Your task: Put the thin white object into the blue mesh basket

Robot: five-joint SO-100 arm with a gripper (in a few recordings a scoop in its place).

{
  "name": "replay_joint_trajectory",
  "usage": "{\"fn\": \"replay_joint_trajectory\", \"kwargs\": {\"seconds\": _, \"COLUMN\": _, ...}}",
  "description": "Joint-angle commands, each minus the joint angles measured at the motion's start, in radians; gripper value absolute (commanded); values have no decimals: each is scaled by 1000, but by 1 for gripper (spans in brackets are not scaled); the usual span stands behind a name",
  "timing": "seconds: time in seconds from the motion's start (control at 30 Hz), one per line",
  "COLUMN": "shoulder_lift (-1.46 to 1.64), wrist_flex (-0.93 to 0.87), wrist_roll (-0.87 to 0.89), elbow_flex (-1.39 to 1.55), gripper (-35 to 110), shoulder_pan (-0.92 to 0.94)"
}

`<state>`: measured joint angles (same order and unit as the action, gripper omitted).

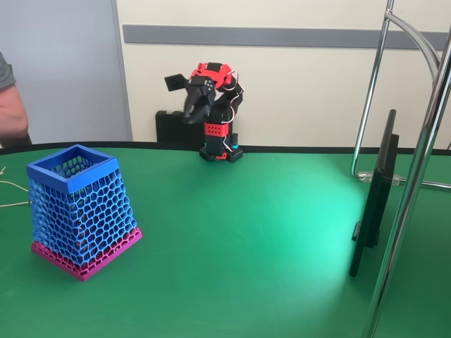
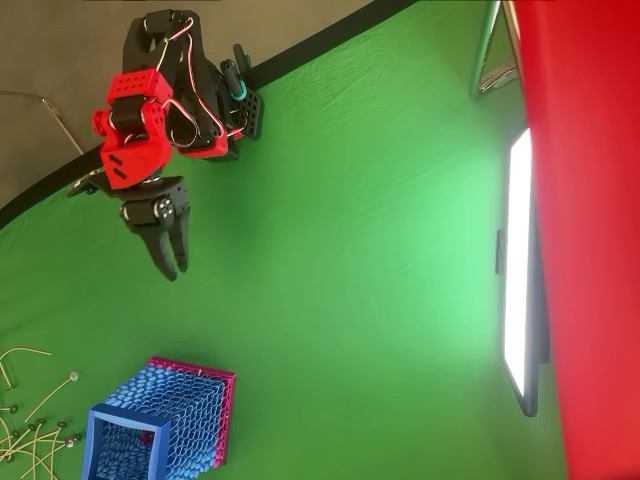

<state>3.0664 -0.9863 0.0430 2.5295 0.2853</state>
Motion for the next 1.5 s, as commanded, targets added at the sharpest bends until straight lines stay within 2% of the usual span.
{"fn": "replay_joint_trajectory", "kwargs": {"seconds": 0.0, "shoulder_lift": 130, "wrist_flex": -115, "wrist_roll": -26, "elbow_flex": 66, "gripper": 17, "shoulder_pan": -51}}
{"fn": "replay_joint_trajectory", "kwargs": {"seconds": 0.13, "shoulder_lift": 215, "wrist_flex": -216, "wrist_roll": -43, "elbow_flex": 133, "gripper": 16, "shoulder_pan": -95}}
{"fn": "replay_joint_trajectory", "kwargs": {"seconds": 0.53, "shoulder_lift": 261, "wrist_flex": -206, "wrist_roll": -41, "elbow_flex": 304, "gripper": 16, "shoulder_pan": -207}}
{"fn": "replay_joint_trajectory", "kwargs": {"seconds": 0.73, "shoulder_lift": 261, "wrist_flex": -109, "wrist_roll": -46, "elbow_flex": 403, "gripper": 11, "shoulder_pan": -210}}
{"fn": "replay_joint_trajectory", "kwargs": {"seconds": 0.97, "shoulder_lift": 261, "wrist_flex": 121, "wrist_roll": -63, "elbow_flex": 554, "gripper": 9, "shoulder_pan": -216}}
{"fn": "replay_joint_trajectory", "kwargs": {"seconds": 1.47, "shoulder_lift": 259, "wrist_flex": 124, "wrist_roll": -43, "elbow_flex": 554, "gripper": 2, "shoulder_pan": -270}}
